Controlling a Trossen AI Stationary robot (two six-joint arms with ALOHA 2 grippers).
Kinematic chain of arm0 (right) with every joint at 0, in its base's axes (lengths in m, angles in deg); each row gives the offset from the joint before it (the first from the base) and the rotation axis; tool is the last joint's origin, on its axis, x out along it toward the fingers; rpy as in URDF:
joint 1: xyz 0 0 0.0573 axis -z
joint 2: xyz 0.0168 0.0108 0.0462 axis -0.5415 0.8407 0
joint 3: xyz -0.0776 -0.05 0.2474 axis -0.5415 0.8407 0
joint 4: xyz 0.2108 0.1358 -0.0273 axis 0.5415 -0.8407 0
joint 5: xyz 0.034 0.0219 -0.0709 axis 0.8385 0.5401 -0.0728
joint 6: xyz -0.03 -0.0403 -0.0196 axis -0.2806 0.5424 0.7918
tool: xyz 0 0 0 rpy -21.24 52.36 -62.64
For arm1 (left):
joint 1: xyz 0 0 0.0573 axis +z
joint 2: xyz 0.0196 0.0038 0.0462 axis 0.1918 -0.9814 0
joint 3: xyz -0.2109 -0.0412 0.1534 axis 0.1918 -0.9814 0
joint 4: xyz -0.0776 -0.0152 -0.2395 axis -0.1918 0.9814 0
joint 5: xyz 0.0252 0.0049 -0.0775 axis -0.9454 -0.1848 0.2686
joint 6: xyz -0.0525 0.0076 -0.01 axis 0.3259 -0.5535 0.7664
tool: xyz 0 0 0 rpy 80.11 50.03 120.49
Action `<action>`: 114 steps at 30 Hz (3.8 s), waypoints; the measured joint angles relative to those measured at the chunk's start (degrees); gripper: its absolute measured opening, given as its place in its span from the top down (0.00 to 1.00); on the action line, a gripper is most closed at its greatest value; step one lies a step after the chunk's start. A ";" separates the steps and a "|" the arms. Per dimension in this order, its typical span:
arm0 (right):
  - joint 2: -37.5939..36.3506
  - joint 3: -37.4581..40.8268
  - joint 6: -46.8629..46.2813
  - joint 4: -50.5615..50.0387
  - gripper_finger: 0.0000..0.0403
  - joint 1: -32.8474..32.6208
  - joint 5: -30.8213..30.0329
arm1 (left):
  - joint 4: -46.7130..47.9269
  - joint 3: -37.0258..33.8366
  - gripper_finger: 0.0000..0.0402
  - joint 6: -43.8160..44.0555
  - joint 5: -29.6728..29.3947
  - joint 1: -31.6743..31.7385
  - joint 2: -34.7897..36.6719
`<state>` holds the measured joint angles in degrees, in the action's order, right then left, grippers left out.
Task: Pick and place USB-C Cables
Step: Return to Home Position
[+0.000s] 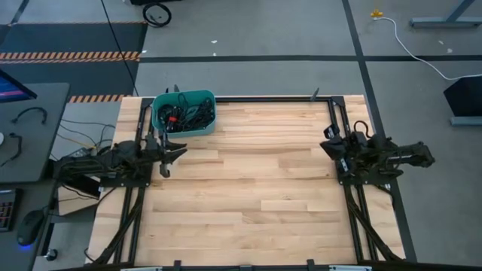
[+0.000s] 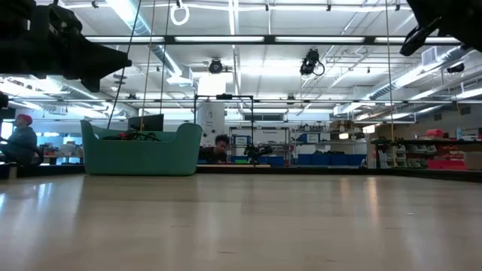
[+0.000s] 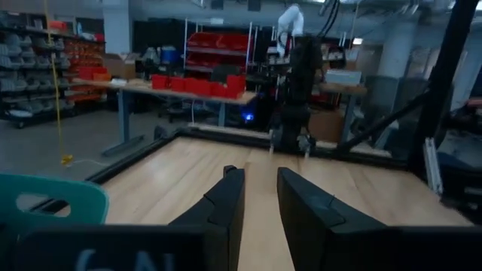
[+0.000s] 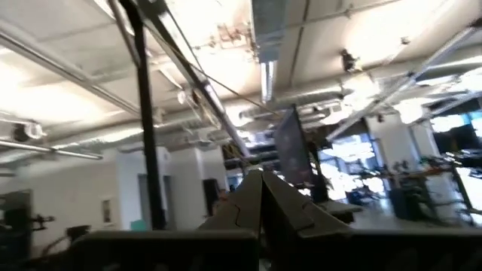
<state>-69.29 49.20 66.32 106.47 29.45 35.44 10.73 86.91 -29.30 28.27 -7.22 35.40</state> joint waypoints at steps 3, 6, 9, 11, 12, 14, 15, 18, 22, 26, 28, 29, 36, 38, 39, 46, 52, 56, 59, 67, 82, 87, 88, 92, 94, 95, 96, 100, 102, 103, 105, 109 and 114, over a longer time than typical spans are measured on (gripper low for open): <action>-0.05 0.01 0.01 0.95 0.97 -1.95 0.16 | 0.26 0.00 0.80 0.02 0.03 0.00 0.00; 0.01 0.01 0.01 0.97 0.97 -2.85 0.17 | -0.22 0.00 0.80 0.03 0.03 0.00 -0.14; 0.13 0.01 0.01 1.08 0.97 -2.69 0.32 | 0.06 0.00 0.79 0.01 0.00 0.00 -0.21; 0.21 0.01 0.02 0.97 0.97 -2.68 0.17 | 0.06 0.00 0.78 0.03 0.03 0.00 -0.22; 0.21 0.01 0.01 1.01 0.97 -2.66 0.15 | -0.02 0.00 0.78 0.01 0.03 0.00 -0.20; 0.21 0.01 0.01 1.11 0.97 -2.66 0.15 | 0.01 0.00 0.77 0.00 0.03 0.00 -0.22; 0.21 0.01 0.01 1.11 0.97 -2.66 0.15 | 0.01 0.00 0.77 0.03 0.04 0.00 -0.22; 0.21 0.01 0.01 1.11 0.97 -2.66 0.15 | -0.01 -0.02 0.78 -0.01 0.04 0.00 -0.22; 0.21 0.01 0.01 1.11 0.97 -2.66 0.15 | -0.01 -0.02 0.79 0.01 0.05 0.00 -0.22; 0.21 0.01 0.01 1.11 0.97 -2.66 0.15 | -0.01 -0.02 0.79 0.00 0.05 0.00 -0.22; 0.21 0.01 0.02 1.11 0.97 -2.66 0.15 | -0.01 -0.02 0.78 0.03 0.05 0.00 -0.22; 0.21 0.01 0.06 1.11 0.97 -2.66 0.15 | -0.01 -0.02 0.78 0.03 0.05 0.00 -0.22; 0.19 0.01 13.69 -1.68 0.97 -2.49 -1.18 | -0.05 -0.02 0.79 -0.30 0.05 0.00 -0.22; 0.19 0.01 13.85 -5.64 0.97 -2.49 -1.57 | 0.06 -0.04 0.80 -4.02 -0.22 0.13 -0.22; 0.21 0.01 13.83 -7.61 0.97 -2.49 -1.58 | 0.44 -0.04 0.80 -5.71 -0.23 0.13 -0.22; 0.21 0.01 10.59 -22.31 0.97 -2.49 -1.57 | 2.64 -0.02 0.78 -13.61 -0.01 0.13 -0.24; 0.42 -0.01 5.68 -30.89 0.97 -2.51 -0.95 | 2.10 -0.04 0.78 -13.28 -0.14 0.15 -0.24; 0.61 -0.01 4.50 -30.52 0.97 -2.51 -0.89 | 1.26 -0.04 0.79 -13.26 -0.22 0.15 -0.23; 0.61 -0.01 4.51 -30.53 0.97 -2.51 -0.89 | 1.15 -0.04 0.79 -13.24 -0.22 0.15 -0.24; 0.61 -0.01 4.51 -30.52 0.97 -2.51 -0.89 | 0.95 -0.04 0.77 -13.21 -0.21 0.15 -0.24; 0.61 -0.01 4.51 -30.50 0.97 -2.51 -0.89 | 0.82 -0.04 0.77 -13.15 -0.19 0.15 -0.24; 0.61 -0.01 4.51 -30.50 0.97 -2.51 -0.89 | 0.80 -0.04 0.78 -13.14 -0.19 0.15 -0.24; 0.61 -0.01 4.51 -30.50 0.97 -2.51 -0.89 | 0.80 -0.04 0.79 -13.13 -0.17 0.15 -0.24; 0.61 -0.01 4.51 -30.50 0.97 -2.51 -0.89 | 0.80 -0.04 0.79 -13.13 -0.17 0.15 -0.24; 0.61 -0.01 4.49 -30.50 0.97 -2.51 -0.89 | 0.80 -0.04 0.79 -13.15 -0.17 0.15 -0.24; 0.61 -0.01 4.51 -30.48 0.97 -2.51 -0.89 | 0.80 -0.04 0.78 -13.13 -0.17 0.15 -0.24; 0.61 -0.01 4.51 -30.50 0.97 -2.51 -0.89 | 0.80 -0.04 0.78 -13.13 -0.17 0.15 -0.24; 0.58 -0.01 4.51 -30.48 0.97 -2.51 -0.89 | 0.80 -0.04 0.78 -13.14 -0.17 0.15 -0.24; 0.61 -0.01 4.51 -30.48 0.97 -2.49 -0.89 | 0.80 -0.04 0.78 -13.13 -0.17 0.15 -0.24; 0.58 -0.01 4.51 -30.48 0.97 -2.51 -0.89 | 0.80 -0.04 0.79 -13.14 -0.17 0.16 -0.24; 0.61 -0.01 4.51 -30.48 0.97 -2.51 -0.89 | 0.80 -0.04 0.79 -13.15 -0.17 0.15 -0.24; 0.58 -0.01 4.51 -30.48 0.97 -2.51 -0.89 | 0.80 -0.04 0.79 -13.13 -0.17 0.17 -0.24; 0.58 -0.01 4.51 -30.48 0.97 -2.51 -0.89 | 0.80 -0.04 0.77 -13.13 -0.17 0.15 -0.24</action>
<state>-68.70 49.19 70.83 75.99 26.94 34.55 11.53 86.87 -42.42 28.09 -7.07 35.16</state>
